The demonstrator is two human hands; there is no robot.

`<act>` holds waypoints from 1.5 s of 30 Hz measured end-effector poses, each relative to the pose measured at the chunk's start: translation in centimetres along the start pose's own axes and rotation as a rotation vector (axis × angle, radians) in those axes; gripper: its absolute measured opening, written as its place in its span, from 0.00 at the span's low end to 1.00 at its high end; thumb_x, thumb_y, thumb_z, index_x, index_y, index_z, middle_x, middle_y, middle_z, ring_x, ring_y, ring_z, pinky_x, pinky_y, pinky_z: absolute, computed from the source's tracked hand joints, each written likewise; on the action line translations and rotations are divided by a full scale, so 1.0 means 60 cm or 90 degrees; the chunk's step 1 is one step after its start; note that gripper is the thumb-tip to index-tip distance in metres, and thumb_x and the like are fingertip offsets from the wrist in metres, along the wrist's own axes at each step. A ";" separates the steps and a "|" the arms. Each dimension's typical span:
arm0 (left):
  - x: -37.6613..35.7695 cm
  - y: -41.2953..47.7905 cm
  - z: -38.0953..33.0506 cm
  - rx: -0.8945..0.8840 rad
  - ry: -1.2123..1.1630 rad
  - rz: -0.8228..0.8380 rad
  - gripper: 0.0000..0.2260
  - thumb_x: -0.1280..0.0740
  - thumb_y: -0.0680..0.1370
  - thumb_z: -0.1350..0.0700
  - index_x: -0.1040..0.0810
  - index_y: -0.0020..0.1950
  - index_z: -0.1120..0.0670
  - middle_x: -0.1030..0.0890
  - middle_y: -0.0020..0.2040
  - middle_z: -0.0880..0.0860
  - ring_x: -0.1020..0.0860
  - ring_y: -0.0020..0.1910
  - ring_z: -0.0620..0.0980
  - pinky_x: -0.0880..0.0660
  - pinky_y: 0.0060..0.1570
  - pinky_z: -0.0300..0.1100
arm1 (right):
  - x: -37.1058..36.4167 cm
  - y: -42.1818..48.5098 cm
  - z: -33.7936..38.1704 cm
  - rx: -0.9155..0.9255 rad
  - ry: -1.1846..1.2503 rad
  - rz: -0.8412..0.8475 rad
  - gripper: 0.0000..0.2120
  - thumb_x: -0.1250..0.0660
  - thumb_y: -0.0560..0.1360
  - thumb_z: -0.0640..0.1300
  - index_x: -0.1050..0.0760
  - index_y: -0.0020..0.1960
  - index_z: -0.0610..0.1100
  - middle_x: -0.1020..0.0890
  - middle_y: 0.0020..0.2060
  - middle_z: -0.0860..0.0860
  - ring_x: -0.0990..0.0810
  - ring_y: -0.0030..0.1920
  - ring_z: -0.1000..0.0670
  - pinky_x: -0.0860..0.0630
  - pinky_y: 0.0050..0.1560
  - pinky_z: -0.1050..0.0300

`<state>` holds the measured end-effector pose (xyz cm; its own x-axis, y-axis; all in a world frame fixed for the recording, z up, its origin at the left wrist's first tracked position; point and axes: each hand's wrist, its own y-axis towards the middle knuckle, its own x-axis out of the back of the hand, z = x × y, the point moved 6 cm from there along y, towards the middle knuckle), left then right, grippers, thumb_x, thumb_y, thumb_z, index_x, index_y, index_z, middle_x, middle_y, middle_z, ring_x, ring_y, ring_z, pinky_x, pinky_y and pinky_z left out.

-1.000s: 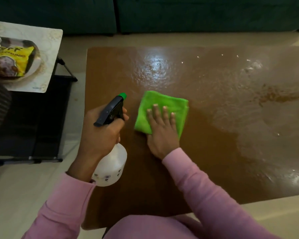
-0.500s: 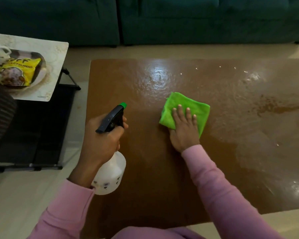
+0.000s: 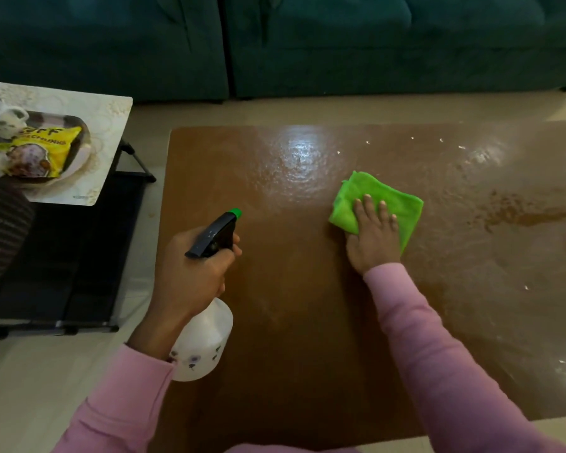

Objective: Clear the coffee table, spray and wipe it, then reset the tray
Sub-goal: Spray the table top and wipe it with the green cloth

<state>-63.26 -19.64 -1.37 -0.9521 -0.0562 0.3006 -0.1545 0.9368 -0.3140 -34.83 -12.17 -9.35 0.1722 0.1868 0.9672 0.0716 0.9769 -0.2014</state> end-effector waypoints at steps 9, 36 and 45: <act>-0.015 0.011 -0.009 0.020 0.041 0.003 0.05 0.32 0.75 0.64 0.19 0.46 0.55 0.19 0.41 0.67 0.28 0.21 0.49 0.29 0.25 0.43 | -0.036 -0.049 0.165 0.275 -0.003 0.028 0.37 0.46 0.68 0.48 0.45 0.77 0.48 0.45 0.77 0.52 0.50 0.77 0.45 0.58 0.76 0.45; -0.059 0.103 -0.068 -0.001 0.012 -0.127 0.02 0.29 0.76 0.57 0.20 0.45 0.53 0.20 0.37 0.59 0.25 0.22 0.47 0.26 0.24 0.40 | -0.001 0.118 0.163 0.159 0.017 0.026 0.33 0.42 0.76 0.49 0.50 0.78 0.49 0.51 0.78 0.49 0.56 0.77 0.41 0.59 0.75 0.40; -0.060 0.104 -0.069 -0.047 0.051 -0.143 0.03 0.30 0.76 0.58 0.20 0.42 0.52 0.20 0.35 0.62 0.23 0.24 0.52 0.22 0.30 0.50 | 0.006 0.134 0.075 0.122 -0.017 -0.006 0.34 0.42 0.76 0.45 0.51 0.78 0.46 0.52 0.78 0.49 0.54 0.78 0.45 0.58 0.76 0.44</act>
<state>-59.68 -12.16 -0.69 -0.8717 -0.2410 0.4266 -0.3375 0.9266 -0.1661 -38.60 -3.80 -9.95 0.1460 0.1773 0.9733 -0.1163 0.9801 -0.1611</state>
